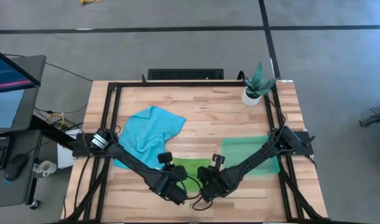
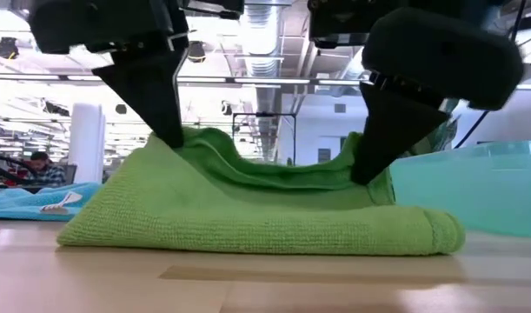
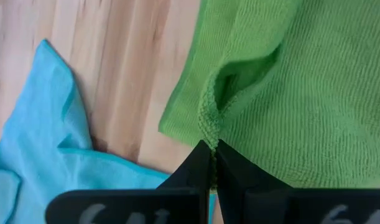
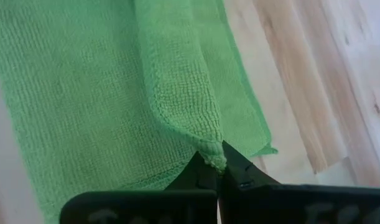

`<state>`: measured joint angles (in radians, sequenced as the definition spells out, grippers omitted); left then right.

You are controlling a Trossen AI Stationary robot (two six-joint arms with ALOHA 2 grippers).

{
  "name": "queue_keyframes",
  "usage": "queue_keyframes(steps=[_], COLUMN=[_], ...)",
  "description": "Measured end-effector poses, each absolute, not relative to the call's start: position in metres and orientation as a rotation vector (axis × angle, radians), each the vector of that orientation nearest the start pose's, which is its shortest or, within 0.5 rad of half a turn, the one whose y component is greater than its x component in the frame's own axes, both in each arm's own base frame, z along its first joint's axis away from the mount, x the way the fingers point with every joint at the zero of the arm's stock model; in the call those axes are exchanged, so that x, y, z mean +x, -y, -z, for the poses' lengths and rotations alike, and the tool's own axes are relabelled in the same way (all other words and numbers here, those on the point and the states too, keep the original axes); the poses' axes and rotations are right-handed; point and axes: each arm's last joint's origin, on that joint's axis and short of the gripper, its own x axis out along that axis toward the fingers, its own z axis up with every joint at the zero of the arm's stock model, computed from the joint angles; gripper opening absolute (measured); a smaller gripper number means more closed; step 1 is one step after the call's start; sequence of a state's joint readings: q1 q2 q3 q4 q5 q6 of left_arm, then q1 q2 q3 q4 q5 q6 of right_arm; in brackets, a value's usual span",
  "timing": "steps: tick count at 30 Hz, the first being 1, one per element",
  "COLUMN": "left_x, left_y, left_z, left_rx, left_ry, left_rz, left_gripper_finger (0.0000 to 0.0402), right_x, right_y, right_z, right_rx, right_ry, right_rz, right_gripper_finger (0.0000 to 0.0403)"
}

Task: Roll microfiber towels into tight, uniform cylinder then place into a basket
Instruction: Fold the green towel

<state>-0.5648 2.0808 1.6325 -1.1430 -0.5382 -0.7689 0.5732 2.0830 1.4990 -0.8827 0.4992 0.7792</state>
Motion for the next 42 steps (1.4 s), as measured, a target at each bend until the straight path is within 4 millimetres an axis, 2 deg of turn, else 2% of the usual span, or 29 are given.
queue_keyframes(steps=[7,20,26,29,34,38,42], left_x=[0.34,0.336,0.325,0.317,0.295,0.276,0.263], left_y=[0.196,0.193,0.195,0.204,0.233,0.257,0.271], left_z=[-0.19,-0.19,-0.192,-0.192,-0.194,-0.197,-0.2], left_rx=[0.197,0.198,0.238,0.246,0.236,0.187,0.173], left_ry=[-1.226,-1.245,-1.256,-1.241,-1.159,-0.958,-0.812], left_rz=[-0.491,-0.542,-0.607,-0.617,-0.616,-0.653,-0.659], left_gripper_finger=[0.0004,0.0092,0.0105,0.0101,0.009,0.0079,0.0064], right_x=[0.342,0.343,0.343,0.343,0.343,0.343,0.343], right_y=[-0.202,-0.199,-0.199,-0.199,-0.199,-0.199,-0.2], right_z=[-0.156,-0.156,-0.156,-0.156,-0.156,-0.156,-0.156], right_rx=[-0.062,-0.066,-0.064,-0.062,-0.061,-0.058,-0.043], right_ry=[-1.153,-1.16,-1.161,-1.164,-1.164,-1.167,-1.179], right_rz=[0.418,0.425,0.428,0.426,0.426,0.423,0.412], right_gripper_finger=[0.0008,0.0008,0.0008,0.0008,0.0008,0.0008,0.0008])
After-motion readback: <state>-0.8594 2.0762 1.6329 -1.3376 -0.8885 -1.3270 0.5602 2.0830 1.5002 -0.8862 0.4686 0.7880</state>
